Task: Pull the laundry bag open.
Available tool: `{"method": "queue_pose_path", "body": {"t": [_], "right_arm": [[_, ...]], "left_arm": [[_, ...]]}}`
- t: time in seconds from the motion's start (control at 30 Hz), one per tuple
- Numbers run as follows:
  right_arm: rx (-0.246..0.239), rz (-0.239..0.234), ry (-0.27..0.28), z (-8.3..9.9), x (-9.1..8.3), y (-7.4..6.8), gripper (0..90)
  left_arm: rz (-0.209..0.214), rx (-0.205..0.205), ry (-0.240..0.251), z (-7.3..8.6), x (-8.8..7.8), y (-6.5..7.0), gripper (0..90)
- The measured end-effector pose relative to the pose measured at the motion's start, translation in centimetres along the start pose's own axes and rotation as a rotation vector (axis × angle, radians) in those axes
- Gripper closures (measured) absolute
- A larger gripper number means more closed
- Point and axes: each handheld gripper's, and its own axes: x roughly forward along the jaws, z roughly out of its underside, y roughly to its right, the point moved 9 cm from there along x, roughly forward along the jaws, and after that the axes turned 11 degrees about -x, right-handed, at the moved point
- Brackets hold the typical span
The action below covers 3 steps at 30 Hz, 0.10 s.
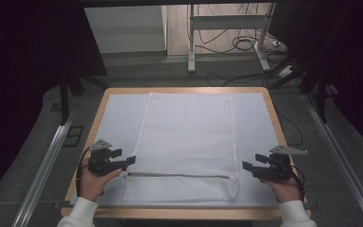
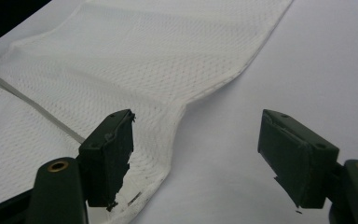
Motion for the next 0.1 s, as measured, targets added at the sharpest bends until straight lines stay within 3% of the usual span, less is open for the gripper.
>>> {"method": "queue_pose_path", "body": {"t": [0.1], "right_arm": [[-0.005, -0.006, 0.000, -0.23, 0.09, -0.23, 24.0]], "left_arm": [[-0.005, -0.004, -0.005, 0.16, 0.07, -0.24, 25.6]]}}
